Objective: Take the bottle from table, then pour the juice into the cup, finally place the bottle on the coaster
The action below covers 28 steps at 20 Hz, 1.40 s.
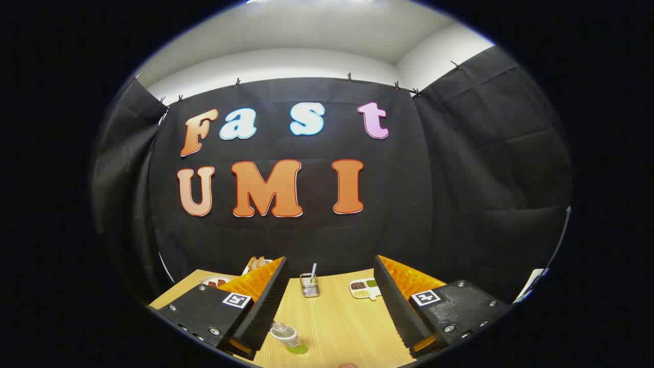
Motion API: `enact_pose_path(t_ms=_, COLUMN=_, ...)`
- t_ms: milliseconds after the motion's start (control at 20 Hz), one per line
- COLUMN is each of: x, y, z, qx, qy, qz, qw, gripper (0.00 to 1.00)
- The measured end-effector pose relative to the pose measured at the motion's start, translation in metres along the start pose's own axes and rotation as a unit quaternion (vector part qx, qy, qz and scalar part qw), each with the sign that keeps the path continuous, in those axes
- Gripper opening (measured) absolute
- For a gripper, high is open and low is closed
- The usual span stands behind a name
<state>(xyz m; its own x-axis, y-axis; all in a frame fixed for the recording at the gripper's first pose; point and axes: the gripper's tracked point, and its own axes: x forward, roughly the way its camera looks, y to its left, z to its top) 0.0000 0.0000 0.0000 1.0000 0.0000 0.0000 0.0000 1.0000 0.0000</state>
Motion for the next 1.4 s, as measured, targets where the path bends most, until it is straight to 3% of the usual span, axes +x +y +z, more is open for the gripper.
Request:
enact_pose_path(t_ms=900, x=0.003, y=0.028, z=-0.029, qx=0.003, qy=0.013, qz=0.044, qw=0.999, gripper=0.98)
enact_pose_path(t_ms=1400, x=0.023, y=0.068, z=-0.146, qx=0.006, qy=0.094, qz=0.071, qw=0.993, gripper=0.98)
